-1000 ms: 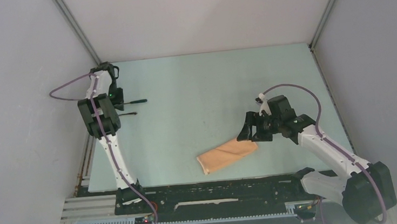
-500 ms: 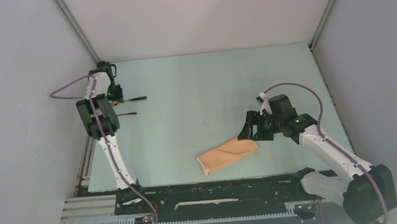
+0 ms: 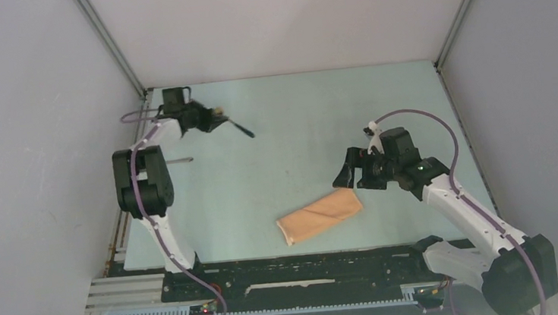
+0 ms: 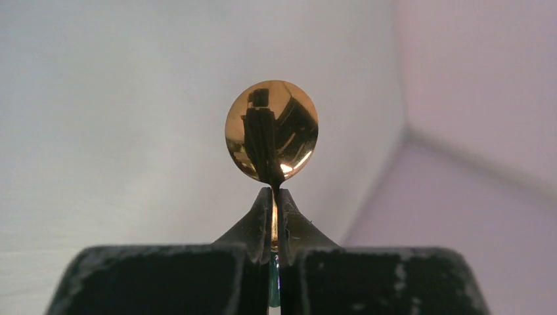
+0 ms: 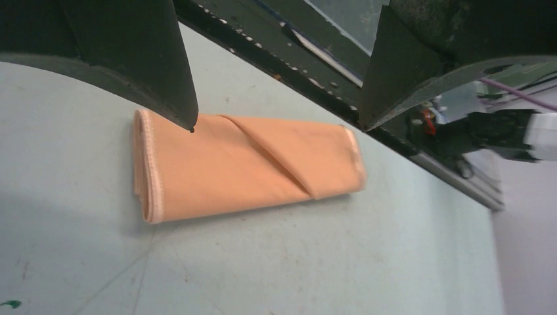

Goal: Fold the napkin into a case and place the utensils inside
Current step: Pick up the spoon from the corner of the board, then pass from the left arm to the right

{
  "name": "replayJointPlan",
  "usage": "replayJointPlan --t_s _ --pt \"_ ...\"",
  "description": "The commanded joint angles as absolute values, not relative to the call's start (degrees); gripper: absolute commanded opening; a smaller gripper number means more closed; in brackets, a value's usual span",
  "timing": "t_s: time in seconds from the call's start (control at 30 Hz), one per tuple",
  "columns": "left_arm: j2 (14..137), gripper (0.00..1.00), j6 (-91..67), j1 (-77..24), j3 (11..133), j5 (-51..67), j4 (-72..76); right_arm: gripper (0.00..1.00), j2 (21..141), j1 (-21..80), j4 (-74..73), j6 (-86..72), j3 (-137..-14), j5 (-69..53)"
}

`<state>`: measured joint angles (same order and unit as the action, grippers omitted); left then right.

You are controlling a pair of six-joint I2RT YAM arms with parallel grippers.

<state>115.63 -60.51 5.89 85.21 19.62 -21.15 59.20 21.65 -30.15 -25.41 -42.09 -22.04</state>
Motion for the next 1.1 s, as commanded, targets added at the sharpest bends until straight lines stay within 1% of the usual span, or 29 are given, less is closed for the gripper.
replayJointPlan --t_s 0.0,0.1,0.17,0.23,0.27,0.33,0.4,0.47,0.5,0.57,0.6,0.63,0.7,0.8,0.93,1.03,1.07 --pt "104.61 0.00 -61.67 -6.40 76.35 48.44 13.99 1.00 56.60 16.94 -24.31 -30.74 -45.17 -28.81" --pt "102.53 0.00 -70.26 -15.00 70.33 57.43 36.43 0.99 55.74 15.87 -17.09 -34.85 -45.17 -38.77" --pt "102.25 0.00 -79.62 -20.28 66.76 60.94 56.57 0.95 54.57 15.32 -13.20 -37.95 -45.10 -42.13" --pt "102.61 0.00 -90.56 -23.52 63.68 61.93 73.28 0.90 52.23 12.93 -10.12 -41.85 -44.57 -43.59" --pt "103.24 0.00 -94.67 -24.52 62.51 61.99 79.08 0.87 50.85 11.65 -7.45 -45.36 -43.50 -44.71" --pt "104.40 0.00 -99.35 -27.02 60.32 62.55 85.77 0.85 47.98 10.39 -2.99 -48.13 -41.94 -45.92" --pt "104.21 0.00 -100.16 -30.23 58.72 65.43 87.08 0.86 46.39 10.28 -1.27 -46.80 -41.85 -47.17" --pt "103.28 0.00 -101.07 -33.05 57.47 68.15 87.10 0.87 44.86 10.20 2.32 -41.46 -41.83 -53.06" --pt "102.59 0.00 -101.83 -33.90 56.61 68.99 87.14 0.89 43.56 10.03 4.04 -39.34 -41.20 -53.86" --pt "100.39 0.00 -101.84 -34.91 54.30 69.89 87.10 0.89 42.61 9.37 12.66 -40.10 -38.53 -56.59" --pt "99.16 0.00 -102.18 -35.21 53.33 70.17 87.11 0.88 44.02 9.33 16.84 -41.40 -37.62 -58.71" --pt "98.24 0.00 -102.17 -35.59 52.32 70.36 87.13 0.86 45.49 9.75 21.19 -42.75 -37.06 -60.49" --pt "96.47 0.00 -101.67 -36.84 50.87 71.19 87.11 0.82 48.39 9.88 25.17 -43.44 -36.60 -62.61" --pt "94.12 0.00 -101.33 -38.39 49.35 71.96 87.11 0.72 50.70 10.27 36.82 -47.11 -35.00 -68.27" --pt "91.18 0.00 -101.90 -40.07 47.31 72.74 87.11 0.64 48.85 10.32 34.42 -41.09 -34.80 -71.55" --pt "90.12 0.00 -102.31 -41.52 46.51 72.68 87.10 0.54 49.97 12.65 39.86 -43.17 -34.83 -74.42" --pt "90.16 0.00 -102.62 -42.01 46.47 72.54 87.10 0.53 50.44 14.29 42.44 -44.45 -34.83 -74.99"
